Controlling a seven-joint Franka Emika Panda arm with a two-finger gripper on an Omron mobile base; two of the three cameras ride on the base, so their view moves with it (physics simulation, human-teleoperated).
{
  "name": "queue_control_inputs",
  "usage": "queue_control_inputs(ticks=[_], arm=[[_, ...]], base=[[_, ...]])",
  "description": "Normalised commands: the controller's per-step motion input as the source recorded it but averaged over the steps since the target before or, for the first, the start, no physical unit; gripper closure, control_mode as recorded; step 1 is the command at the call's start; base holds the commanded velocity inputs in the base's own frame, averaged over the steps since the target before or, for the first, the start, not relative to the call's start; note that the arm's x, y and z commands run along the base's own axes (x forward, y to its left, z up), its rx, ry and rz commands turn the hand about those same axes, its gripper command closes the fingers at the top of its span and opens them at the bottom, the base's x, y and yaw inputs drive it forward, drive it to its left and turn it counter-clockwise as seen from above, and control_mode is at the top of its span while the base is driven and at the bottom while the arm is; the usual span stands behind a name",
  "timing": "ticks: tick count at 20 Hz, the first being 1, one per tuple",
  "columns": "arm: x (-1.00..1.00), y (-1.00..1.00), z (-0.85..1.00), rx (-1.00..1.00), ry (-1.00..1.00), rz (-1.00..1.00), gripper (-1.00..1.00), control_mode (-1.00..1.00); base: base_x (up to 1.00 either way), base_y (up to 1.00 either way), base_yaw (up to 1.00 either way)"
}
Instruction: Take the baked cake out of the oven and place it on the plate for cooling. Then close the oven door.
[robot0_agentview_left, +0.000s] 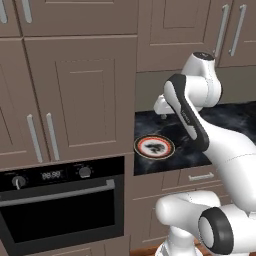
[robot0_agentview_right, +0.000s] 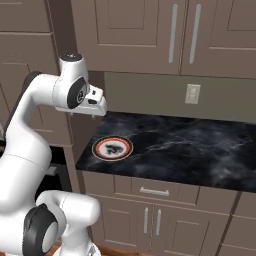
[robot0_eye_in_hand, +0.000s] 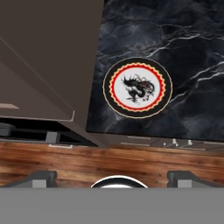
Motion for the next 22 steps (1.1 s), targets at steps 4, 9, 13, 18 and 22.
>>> queue_control_inputs(ticks=[4, 9, 13, 18, 22], arm=[[0.00, 0.00, 0.00, 0.00, 0.00, 0.00, -1.00, 1.00], [0.00, 0.00, 0.00, 0.00, 0.00, 0.00, -1.00, 1.00], [0.00, 0.00, 0.00, 0.00, 0.00, 0.00, -1.00, 1.00], [0.00, 0.00, 0.00, 0.00, 0.00, 0.00, -1.00, 1.00], [0.00, 0.00, 0.00, 0.00, 0.00, 0.00, -1.00, 1.00]], base=[[0.27, 0.00, 0.00], [0.09, 0.00, 0.00], [0.00, 0.00, 0.00], [0.00, 0.00, 0.00], [0.00, 0.00, 0.00]])
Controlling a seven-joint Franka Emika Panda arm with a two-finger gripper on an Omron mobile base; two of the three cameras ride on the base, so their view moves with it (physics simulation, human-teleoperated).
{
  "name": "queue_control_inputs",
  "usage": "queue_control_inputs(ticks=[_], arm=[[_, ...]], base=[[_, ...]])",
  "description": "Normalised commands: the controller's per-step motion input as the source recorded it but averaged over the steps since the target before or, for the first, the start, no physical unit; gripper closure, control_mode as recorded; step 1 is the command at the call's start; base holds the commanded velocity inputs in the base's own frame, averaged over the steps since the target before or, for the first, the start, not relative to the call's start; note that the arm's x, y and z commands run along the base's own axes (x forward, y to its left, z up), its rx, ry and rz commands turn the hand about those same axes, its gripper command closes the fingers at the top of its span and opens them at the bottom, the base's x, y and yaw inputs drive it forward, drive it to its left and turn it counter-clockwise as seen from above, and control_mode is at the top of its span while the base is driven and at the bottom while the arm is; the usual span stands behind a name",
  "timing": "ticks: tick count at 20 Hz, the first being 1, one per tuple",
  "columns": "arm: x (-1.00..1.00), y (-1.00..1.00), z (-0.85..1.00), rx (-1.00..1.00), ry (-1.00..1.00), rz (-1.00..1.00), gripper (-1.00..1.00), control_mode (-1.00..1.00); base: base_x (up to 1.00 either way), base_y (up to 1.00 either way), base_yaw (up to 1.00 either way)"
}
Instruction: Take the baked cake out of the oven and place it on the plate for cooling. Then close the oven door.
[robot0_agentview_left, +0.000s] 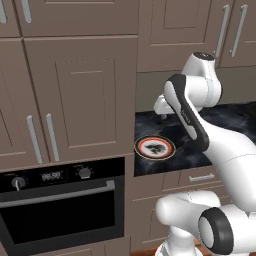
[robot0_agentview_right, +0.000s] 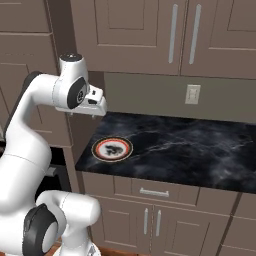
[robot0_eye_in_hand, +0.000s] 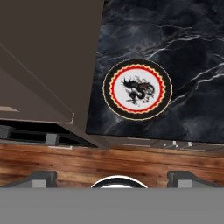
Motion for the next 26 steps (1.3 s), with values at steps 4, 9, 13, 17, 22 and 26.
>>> queue_control_inputs(ticks=[4, 9, 13, 17, 22, 26], arm=[[0.00, 0.00, 0.00, 0.00, 0.00, 0.00, -1.00, -1.00], [0.00, 0.00, 0.00, 0.00, 0.00, 0.00, -1.00, -1.00], [0.00, 0.00, 0.00, 0.00, 0.00, 0.00, -1.00, -1.00], [0.00, 0.00, 0.00, 0.00, 0.00, 0.00, -1.00, -1.00], [-0.15, 0.01, -0.05, -0.01, 0.00, 0.01, -1.00, -1.00], [-0.45, 0.20, -0.09, -0.07, -0.13, 0.12, -1.00, -1.00]], base=[[0.00, 0.00, 0.00], [0.00, 0.00, 0.00], [0.00, 0.00, 0.00], [0.00, 0.00, 0.00], [0.00, 0.00, 0.00], [0.00, 0.00, 0.00]])
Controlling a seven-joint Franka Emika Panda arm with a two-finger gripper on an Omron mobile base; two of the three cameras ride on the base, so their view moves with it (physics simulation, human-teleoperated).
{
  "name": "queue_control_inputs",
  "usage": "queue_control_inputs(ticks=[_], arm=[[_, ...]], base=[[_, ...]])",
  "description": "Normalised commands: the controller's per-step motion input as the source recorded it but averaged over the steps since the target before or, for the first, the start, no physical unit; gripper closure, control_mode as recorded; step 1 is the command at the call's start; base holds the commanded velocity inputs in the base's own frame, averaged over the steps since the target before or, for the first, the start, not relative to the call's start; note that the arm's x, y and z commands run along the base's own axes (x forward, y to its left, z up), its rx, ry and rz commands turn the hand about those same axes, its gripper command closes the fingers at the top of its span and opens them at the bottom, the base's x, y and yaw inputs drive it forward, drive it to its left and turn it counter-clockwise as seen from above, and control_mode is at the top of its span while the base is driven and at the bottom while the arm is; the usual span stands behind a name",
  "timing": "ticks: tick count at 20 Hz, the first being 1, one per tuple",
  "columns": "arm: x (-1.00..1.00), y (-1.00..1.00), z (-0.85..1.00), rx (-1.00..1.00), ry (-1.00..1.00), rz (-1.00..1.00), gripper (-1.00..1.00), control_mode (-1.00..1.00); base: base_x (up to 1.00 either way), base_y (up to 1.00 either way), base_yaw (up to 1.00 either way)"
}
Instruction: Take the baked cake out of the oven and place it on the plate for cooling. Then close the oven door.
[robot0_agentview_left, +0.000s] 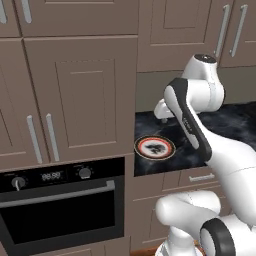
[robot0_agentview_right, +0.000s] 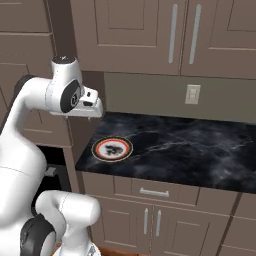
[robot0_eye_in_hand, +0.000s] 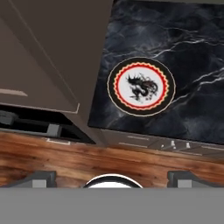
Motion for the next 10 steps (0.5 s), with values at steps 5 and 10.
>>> queue_control_inputs(ticks=[5, 10], arm=[[-0.45, 0.19, -0.02, -0.06, -0.15, 0.16, -1.00, -1.00], [-0.40, 0.12, 0.00, -0.12, -0.12, 0.19, -1.00, -1.00]], base=[[0.00, 0.00, 0.00], [0.00, 0.00, 0.00]])
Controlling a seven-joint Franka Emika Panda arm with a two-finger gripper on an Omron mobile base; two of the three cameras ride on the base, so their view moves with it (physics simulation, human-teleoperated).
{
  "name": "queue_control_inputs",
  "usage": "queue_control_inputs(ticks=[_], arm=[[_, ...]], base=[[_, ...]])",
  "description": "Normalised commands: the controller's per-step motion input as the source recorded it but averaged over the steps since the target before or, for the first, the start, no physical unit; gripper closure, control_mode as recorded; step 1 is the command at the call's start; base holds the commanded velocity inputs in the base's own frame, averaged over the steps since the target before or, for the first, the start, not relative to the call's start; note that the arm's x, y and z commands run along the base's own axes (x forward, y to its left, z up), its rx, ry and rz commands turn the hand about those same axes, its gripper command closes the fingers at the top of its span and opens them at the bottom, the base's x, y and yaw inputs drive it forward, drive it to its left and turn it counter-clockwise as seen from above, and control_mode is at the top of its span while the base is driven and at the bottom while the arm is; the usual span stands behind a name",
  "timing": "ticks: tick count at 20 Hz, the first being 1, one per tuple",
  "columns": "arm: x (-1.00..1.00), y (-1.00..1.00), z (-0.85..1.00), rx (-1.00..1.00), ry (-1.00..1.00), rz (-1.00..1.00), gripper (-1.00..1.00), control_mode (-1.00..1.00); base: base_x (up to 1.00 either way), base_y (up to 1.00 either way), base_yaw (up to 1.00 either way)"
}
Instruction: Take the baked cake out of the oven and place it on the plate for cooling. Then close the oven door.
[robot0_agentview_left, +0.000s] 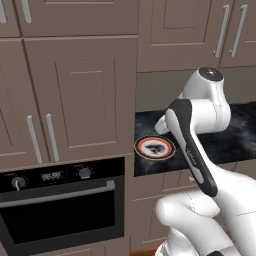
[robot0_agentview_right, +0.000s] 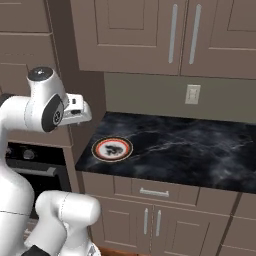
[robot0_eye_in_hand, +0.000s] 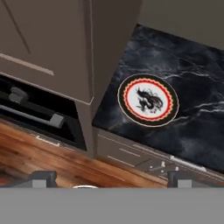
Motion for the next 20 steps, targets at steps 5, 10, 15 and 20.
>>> queue_control_inputs(ticks=[5, 10, 15, 20], arm=[[-0.35, 0.15, 0.00, -0.15, -0.04, 0.20, -1.00, -1.00], [-0.31, 0.17, -0.02, -0.13, -0.01, 0.16, -1.00, -1.00], [-0.25, 0.17, -0.02, -0.15, 0.00, 0.15, -1.00, -1.00], [-0.22, 0.18, -0.03, -0.16, 0.00, 0.16, -1.00, -1.00]], base=[[0.00, 0.00, 0.00], [0.00, 0.00, 0.00], [0.00, 0.00, 0.00], [0.00, 0.00, 0.00]])
